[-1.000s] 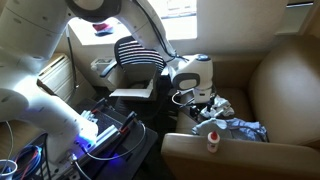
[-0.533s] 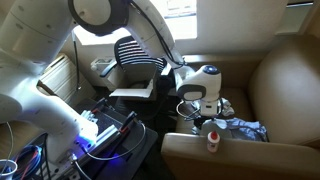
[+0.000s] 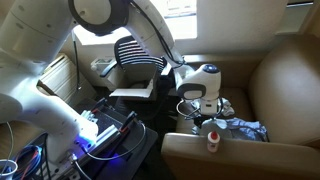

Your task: Pick up the cap from the couch and put it on the hand rest of the couch

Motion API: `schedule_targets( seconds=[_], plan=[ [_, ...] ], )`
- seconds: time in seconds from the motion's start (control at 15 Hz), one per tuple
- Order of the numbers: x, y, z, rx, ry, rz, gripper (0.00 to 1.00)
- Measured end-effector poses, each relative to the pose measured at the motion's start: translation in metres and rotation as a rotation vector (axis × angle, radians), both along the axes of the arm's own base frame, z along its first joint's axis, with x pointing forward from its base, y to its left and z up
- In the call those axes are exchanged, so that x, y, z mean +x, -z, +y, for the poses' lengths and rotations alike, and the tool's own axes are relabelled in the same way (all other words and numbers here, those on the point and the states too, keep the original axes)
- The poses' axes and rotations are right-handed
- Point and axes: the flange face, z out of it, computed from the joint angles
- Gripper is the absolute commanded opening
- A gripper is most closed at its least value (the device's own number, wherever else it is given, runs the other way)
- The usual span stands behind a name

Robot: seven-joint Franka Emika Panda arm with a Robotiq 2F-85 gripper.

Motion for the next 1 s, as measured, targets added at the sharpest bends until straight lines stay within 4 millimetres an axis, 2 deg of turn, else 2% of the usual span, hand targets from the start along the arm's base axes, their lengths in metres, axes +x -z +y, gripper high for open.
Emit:
schedule_targets(
  seconds=[0.6, 1.0],
  plan=[
    [0.001, 0.001, -0.001, -0.012, 0.02, -0.004, 1.0],
    [0.001, 0.028, -0.007, -0.02, 0.054, -0.011, 1.0]
  ],
)
